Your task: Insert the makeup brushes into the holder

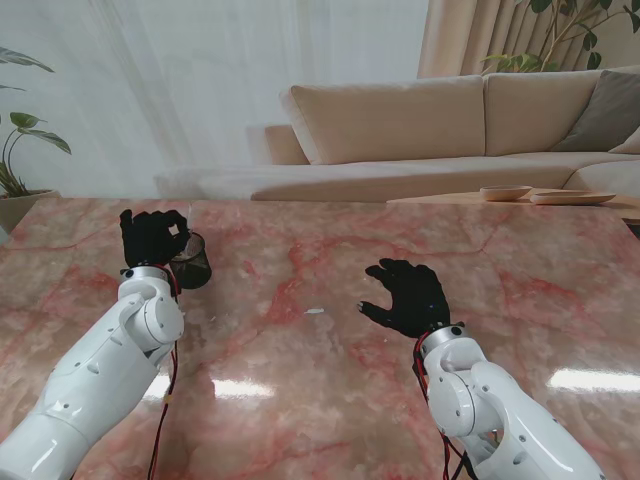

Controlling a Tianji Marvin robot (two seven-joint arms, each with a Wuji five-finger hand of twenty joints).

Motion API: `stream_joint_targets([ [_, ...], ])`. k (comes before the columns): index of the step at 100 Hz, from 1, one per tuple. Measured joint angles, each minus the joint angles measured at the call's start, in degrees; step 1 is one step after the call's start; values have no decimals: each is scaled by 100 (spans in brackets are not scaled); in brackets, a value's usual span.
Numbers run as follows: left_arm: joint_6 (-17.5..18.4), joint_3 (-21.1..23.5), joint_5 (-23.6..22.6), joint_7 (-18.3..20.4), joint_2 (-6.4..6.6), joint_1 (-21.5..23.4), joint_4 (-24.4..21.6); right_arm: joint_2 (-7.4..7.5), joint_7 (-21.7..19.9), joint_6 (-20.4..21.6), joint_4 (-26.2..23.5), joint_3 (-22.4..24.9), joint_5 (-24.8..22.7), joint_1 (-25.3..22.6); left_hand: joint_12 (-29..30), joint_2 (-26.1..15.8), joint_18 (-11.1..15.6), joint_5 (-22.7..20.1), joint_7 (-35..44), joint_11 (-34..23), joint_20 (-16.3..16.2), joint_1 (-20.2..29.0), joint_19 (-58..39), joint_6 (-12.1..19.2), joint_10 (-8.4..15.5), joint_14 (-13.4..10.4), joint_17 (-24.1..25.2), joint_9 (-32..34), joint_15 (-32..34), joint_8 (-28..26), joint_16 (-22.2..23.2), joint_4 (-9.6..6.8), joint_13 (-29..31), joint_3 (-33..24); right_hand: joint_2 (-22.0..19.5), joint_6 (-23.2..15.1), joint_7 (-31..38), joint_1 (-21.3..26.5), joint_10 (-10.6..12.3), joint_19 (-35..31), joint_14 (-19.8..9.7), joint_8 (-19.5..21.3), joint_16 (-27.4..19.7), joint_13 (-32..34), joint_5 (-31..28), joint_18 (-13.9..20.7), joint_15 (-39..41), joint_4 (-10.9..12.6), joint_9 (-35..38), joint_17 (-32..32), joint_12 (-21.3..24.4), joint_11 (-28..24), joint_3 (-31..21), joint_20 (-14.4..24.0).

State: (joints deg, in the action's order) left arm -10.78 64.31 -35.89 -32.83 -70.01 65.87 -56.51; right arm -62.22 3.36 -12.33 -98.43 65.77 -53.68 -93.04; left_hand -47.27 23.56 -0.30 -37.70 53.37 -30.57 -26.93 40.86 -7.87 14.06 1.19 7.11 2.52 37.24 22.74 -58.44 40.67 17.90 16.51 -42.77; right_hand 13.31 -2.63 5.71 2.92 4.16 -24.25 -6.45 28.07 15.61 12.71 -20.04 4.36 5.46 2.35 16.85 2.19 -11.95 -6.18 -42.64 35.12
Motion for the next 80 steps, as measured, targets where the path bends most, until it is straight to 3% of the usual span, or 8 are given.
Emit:
stream_joint_targets([
  [9,0,6,-7,2,0,19,0,0,-2,0,0,-1,-5,3,590,363,1,-5,299,1,17,2,1,-40,3,-2,0,-85,0,866,1,-141,-1,-308,0,0,0,0,0,0,0,0,0,0,0,0,0,0,0,0,0,0,0,0],
  [19,0,51,-54,22,8,87,-50,0,-1,0,0,-10,-6,12,1057,671,1,119,272,21,81,123,6,-235,7,-3,0,-235,-38,1860,1,-445,-61,-647,0,0,0,0,0,0,0,0,0,0,0,0,0,0,0,0,0,0,0,0],
  [42,8,148,-163,214,75,260,-245,-1,11,7,0,-17,0,20,1261,861,1,252,-20,225,259,101,69,-620,8,-4,0,-478,-223,2740,-1,-614,-199,-710,0,-1,0,0,0,0,0,0,0,0,0,0,0,0,0,0,0,0,0,0],
  [48,27,164,-164,248,90,291,-279,-1,11,11,0,-16,0,20,1294,861,1,252,-271,226,333,-155,119,-728,8,-5,0,-478,-286,2948,-18,-678,-203,-788,0,-1,0,0,0,0,0,0,0,0,-1,0,0,0,0,0,0,0,0,0],
  [58,112,219,-178,348,112,353,-352,-1,12,13,-3,-12,-4,17,1572,783,-1,252,-1087,525,659,-948,275,-1069,-5,-7,-28,-713,-498,3375,-118,-1116,-352,-825,0,-1,0,0,0,0,0,0,1,0,-1,0,0,0,0,0,0,0,0,0],
  [67,238,289,-183,421,133,421,-451,-2,25,13,-9,-7,-5,12,1828,724,-1,251,-1653,707,968,-1147,410,-1173,-10,-51,-59,-749,-663,3532,-350,-1189,-391,-122,0,-1,0,0,0,0,0,0,1,0,-1,0,0,0,0,0,0,0,0,0],
  [80,294,421,-216,496,154,534,-655,-4,64,18,-17,-7,-6,8,2072,724,-1,251,-2089,854,1166,-1301,476,-1217,-13,-58,-61,-775,-866,3739,-538,-1188,-420,384,0,-1,0,0,0,0,0,0,1,0,-1,0,0,0,0,0,-1,0,0,0],
])
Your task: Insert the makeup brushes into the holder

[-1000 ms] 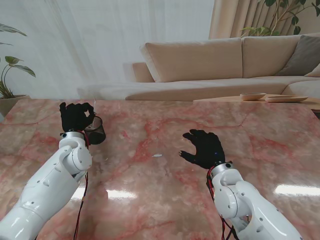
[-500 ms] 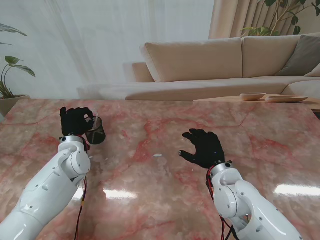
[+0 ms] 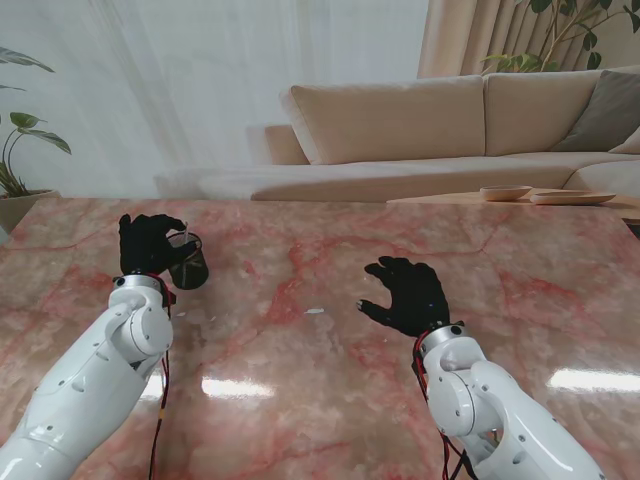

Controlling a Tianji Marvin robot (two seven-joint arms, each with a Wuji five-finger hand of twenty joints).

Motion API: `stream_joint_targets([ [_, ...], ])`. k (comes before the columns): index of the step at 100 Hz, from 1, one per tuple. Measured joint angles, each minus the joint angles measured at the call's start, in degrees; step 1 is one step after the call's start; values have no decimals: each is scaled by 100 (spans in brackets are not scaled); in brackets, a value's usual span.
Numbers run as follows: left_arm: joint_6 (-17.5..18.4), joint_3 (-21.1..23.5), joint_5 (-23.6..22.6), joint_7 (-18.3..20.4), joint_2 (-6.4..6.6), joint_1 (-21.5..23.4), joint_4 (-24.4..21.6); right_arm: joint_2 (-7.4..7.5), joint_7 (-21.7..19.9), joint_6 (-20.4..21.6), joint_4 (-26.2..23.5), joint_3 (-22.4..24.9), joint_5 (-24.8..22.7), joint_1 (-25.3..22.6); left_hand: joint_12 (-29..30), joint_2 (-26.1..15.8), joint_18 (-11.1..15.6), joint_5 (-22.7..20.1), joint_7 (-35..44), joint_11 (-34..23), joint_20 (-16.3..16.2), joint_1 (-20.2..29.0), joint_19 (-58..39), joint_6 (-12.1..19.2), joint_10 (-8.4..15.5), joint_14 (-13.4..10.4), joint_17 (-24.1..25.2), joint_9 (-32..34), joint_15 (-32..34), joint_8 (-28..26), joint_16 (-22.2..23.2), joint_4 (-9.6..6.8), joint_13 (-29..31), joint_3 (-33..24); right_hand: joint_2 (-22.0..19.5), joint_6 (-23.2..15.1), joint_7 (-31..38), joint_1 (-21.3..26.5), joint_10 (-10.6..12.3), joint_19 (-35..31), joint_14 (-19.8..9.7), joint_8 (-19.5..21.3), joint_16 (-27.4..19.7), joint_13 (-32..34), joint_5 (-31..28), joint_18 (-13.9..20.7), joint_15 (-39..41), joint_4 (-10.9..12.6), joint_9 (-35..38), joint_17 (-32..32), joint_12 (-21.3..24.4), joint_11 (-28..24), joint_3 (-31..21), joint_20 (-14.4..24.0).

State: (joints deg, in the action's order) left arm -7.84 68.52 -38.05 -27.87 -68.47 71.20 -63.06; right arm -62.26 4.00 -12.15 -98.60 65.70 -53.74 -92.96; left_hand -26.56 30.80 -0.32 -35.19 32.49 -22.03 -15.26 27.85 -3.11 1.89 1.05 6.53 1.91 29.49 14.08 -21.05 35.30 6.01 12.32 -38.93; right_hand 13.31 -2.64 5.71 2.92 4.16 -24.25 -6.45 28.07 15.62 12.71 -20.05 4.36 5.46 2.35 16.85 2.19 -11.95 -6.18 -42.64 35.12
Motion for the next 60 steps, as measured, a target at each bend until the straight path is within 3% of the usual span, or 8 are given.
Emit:
stream_joint_targets([
  [16,77,153,-66,94,32,95,-206,-4,33,29,-6,12,0,-5,300,0,0,0,-393,207,155,-2,57,-8,-2,-10,-22,0,-226,231,-290,-6,0,351,0,0,0,0,0,0,0,0,0,0,0,0,0,0,0,0,0,0,0,0],
  [32,221,332,-66,200,67,239,-528,-11,82,44,-38,52,-4,-40,771,-99,0,57,-1211,480,433,-66,132,-77,-3,-251,-63,-151,-576,640,-850,-7,-64,904,0,0,0,0,0,0,0,0,0,0,0,0,0,0,0,0,0,0,0,0],
  [48,323,535,-95,532,113,450,-1051,-20,164,59,-84,101,-19,-85,1164,-157,2,63,-1774,651,433,-66,133,-90,-4,-414,-66,-293,-639,982,-1171,-7,-62,1280,0,0,0,0,0,0,0,0,0,0,0,0,0,0,0,0,0,0,0,0],
  [60,490,745,-98,844,157,679,-1542,-31,211,95,-134,167,-52,-134,1314,-398,6,174,-2104,731,111,-59,67,-194,-18,-504,-66,-450,-650,1092,-1314,-10,-61,1815,0,0,0,0,0,0,0,0,0,0,0,0,0,0,0,0,0,0,0,0],
])
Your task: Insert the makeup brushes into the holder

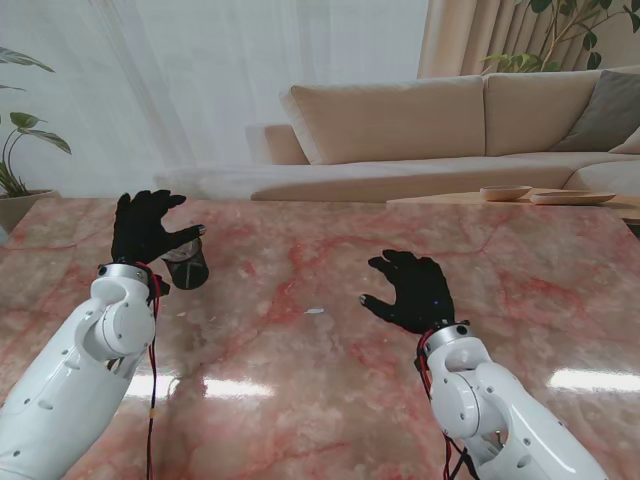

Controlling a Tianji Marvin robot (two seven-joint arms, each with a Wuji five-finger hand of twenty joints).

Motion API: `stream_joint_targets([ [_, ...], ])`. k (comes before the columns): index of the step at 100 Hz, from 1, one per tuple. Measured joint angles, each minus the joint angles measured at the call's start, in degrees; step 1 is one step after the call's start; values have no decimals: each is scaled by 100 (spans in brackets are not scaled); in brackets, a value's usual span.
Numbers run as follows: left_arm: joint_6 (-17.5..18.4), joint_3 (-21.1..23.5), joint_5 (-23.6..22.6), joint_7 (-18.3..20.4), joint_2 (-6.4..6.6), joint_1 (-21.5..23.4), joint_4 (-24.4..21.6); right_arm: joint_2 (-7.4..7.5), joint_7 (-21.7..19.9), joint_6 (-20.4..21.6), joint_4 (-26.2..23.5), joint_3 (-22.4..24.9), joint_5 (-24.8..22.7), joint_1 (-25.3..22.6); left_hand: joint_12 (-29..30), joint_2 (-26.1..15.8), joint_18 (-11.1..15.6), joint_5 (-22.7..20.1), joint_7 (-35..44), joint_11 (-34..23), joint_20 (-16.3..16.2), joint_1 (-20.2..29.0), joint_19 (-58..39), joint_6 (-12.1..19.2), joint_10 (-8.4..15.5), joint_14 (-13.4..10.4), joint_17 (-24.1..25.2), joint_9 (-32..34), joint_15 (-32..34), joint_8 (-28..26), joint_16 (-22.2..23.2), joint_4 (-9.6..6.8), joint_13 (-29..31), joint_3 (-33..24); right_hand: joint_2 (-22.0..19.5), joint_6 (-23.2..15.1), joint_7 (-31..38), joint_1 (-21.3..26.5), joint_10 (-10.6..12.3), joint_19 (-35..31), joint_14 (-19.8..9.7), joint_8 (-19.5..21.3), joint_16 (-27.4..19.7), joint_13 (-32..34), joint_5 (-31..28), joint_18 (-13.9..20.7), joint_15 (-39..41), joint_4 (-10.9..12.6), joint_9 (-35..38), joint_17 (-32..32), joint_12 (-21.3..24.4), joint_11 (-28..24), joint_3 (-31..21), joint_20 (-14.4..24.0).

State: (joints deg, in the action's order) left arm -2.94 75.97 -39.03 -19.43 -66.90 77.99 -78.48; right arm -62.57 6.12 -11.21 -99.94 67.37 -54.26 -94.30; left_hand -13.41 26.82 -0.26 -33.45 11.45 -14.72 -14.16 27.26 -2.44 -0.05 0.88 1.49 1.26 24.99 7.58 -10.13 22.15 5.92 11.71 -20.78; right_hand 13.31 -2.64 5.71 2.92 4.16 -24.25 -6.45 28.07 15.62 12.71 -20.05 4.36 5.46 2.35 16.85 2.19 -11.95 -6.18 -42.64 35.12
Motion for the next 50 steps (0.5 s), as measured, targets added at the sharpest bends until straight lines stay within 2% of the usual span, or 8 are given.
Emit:
stream_joint_targets([
  [7,83,112,7,249,43,166,-342,-5,22,34,-43,57,-32,-42,12,-187,37,121,-173,49,-211,15,-54,-85,-12,-5,0,-151,-42,111,-59,-5,0,528,0,0,0,0,0,0,0,0,0,0,0,0,0,0,0,0,0,0,0,0],
  [12,143,178,23,445,76,287,-591,-8,33,65,-77,103,-55,-74,38,-420,71,206,-261,63,-426,130,-115,-133,-17,-6,0,-214,-43,175,-68,-149,0,1026,0,0,0,0,0,0,0,0,0,0,0,0,0,0,0,0,0,0,0,0],
  [20,240,263,61,837,135,485,-995,-10,61,119,-133,184,-84,-133,83,-590,116,287,-447,132,-620,188,-264,-180,-20,-6,0,-274,-45,265,-129,-160,0,1356,0,0,0,-55,0,0,0,0,0,0,0,0,-3,0,0,0,0,0,0,0],
  [23,278,289,93,979,158,556,-1133,-11,72,144,-154,217,-96,-155,95,-681,123,321,-508,191,-686,188,-402,-217,-23,-7,-2,-356,-45,322,-140,-216,0,1547,0,0,0,-93,0,0,0,0,0,0,0,0,-7,0,0,0,0,0,2,0],
  [35,431,310,262,1285,235,803,-1557,-16,103,333,-235,385,-121,-254,153,-909,125,555,-605,252,-751,190,-1052,-249,-26,-7,-29,-525,-46,396,-209,-217,-1,1924,-34,7,-72,-171,0,8,0,-8,-6,0,75,0,-131,-2,0,-6,2,33,47,0],
  [40,492,308,304,1355,253,894,-1683,-18,117,463,-258,469,-127,-294,156,-972,126,547,-655,284,-749,189,-1403,-302,-41,-7,-58,-636,-46,401,-233,-218,-10,1923,-130,28,-154,-373,0,78,-2,-27,-102,1,130,3,-177,-7,71,-58,86,66,138,-68],
  [48,532,294,402,1583,281,1028,-1873,-18,176,601,-278,560,-108,-338,157,-1182,203,649,-682,284,-535,180,-1675,-395,-132,-7,-90,-636,-52,403,-274,-220,-80,1923,-282,176,-308,-531,0,233,-4,-117,-287,6,215,97,-236,-7,71,-157,239,135,261,-280],
  [50,538,289,441,1639,287,1061,-1919,-20,193,630,-282,582,-87,-348,157,-1184,226,607,-717,283,-494,159,-1676,-411,-158,-7,-90,-660,-52,403,-275,-288,-80,1923,-344,220,-378,-571,0,297,-4,-167,-320,8,221,150,-241,-7,71,-199,298,138,260,-357],
])
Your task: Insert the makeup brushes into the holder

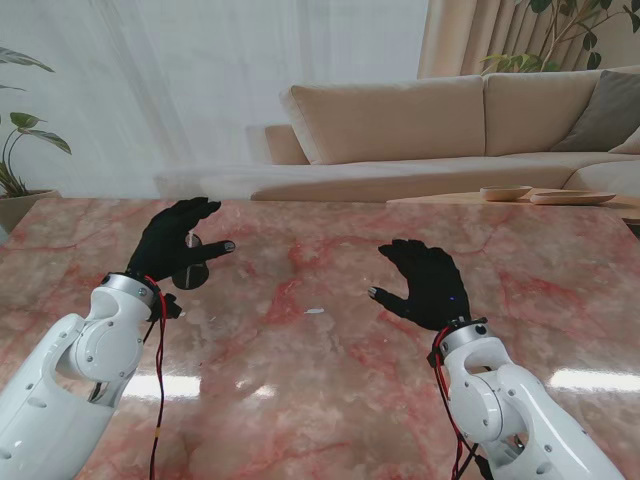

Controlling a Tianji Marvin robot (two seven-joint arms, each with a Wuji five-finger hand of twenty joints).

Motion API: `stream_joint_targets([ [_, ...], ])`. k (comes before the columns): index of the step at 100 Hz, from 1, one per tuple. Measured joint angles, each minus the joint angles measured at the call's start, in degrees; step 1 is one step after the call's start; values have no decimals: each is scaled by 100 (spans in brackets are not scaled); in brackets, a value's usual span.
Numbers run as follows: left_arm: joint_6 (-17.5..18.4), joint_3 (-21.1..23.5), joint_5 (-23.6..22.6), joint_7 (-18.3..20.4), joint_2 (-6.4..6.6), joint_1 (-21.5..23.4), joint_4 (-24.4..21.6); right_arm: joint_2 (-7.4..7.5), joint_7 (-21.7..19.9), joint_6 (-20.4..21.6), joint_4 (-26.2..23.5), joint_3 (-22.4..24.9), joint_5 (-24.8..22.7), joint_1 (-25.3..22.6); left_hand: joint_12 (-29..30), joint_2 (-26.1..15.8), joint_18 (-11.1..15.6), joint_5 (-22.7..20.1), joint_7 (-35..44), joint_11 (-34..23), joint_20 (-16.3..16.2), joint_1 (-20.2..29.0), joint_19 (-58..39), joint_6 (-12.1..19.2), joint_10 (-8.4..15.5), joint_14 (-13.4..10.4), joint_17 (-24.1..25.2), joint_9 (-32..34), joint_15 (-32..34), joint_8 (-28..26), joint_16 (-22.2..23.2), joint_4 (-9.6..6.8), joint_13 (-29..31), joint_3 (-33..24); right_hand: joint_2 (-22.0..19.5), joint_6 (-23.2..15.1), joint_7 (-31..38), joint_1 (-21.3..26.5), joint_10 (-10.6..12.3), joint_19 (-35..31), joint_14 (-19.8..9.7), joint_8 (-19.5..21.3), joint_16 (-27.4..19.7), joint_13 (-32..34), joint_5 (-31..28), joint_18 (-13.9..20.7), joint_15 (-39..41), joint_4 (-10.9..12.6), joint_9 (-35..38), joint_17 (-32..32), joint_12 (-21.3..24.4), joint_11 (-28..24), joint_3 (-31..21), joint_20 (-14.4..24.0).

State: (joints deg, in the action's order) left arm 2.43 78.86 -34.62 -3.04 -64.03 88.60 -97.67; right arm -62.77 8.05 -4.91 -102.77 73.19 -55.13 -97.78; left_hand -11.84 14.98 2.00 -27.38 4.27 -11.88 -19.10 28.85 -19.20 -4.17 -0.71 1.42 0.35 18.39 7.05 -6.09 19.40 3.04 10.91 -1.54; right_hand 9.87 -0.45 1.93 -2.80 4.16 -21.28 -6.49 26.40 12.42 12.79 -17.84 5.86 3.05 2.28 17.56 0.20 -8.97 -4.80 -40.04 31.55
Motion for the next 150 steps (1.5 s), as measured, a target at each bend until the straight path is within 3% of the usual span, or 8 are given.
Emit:
stream_joint_targets([
  [6,36,-30,154,145,24,114,-143,-11,55,103,-11,82,130,-31,6,-126,96,2,-2,38,78,-98,-65,-42,-46,0,-12,-118,0,1,-3,-2,0,6,-181,121,-74,-306,0,196,0,-84,-128,14,6,103,-38,0,61,-155,138,50,151,-226],
  [19,175,-186,281,76,38,321,-288,-38,194,326,-4,183,534,-48,7,-424,164,2,-2,38,171,-237,-141,-64,-72,0,-22,-119,0,2,-7,-2,0,121,-572,227,-84,-937,-85,361,1,-321,-265,367,-24,228,-51,5,233,-616,296,76,243,-668],
  [39,223,-440,495,21,28,567,-404,-68,176,538,57,274,797,-15,7,-717,170,2,-4,38,237,-463,-286,-101,-84,0,-53,-120,0,58,-32,-3,0,119,-830,281,13,-1621,-266,-87,32,-645,-334,1022,-310,218,89,26,780,-1258,412,208,275,-1100],
  [58,324,-742,573,6,21,649,-389,-79,65,826,203,320,1160,95,7,-776,175,2,-4,38,255,-524,-417,-109,-65,0,-53,-120,0,58,-64,-4,0,121,-831,288,72,-1625,-295,-232,88,-781,-343,1022,-405,207,89,26,919,-1269,426,288,273,-1326],
  [94,459,-1024,685,-153,-43,622,-189,-80,-17,1363,382,413,1298,124,9,-776,175,1,-4,38,317,-524,-486,-110,-38,0,-53,-120,0,59,-82,-4,0,121,-537,294,231,-1460,-310,-308,132,-783,-345,1022,-405,149,89,26,919,-1269,427,289,110,-1466],
  [150,503,-913,632,-156,-57,703,-304,-80,70,1454,327,435,1303,2,60,-851,175,0,0,38,453,-523,-487,-110,-33,0,-53,-120,0,59,-84,-4,0,121,-537,294,309,-1460,-311,-444,133,-783,-345,1022,-405,145,89,26,919,-1268,427,289,110,-1537],
])
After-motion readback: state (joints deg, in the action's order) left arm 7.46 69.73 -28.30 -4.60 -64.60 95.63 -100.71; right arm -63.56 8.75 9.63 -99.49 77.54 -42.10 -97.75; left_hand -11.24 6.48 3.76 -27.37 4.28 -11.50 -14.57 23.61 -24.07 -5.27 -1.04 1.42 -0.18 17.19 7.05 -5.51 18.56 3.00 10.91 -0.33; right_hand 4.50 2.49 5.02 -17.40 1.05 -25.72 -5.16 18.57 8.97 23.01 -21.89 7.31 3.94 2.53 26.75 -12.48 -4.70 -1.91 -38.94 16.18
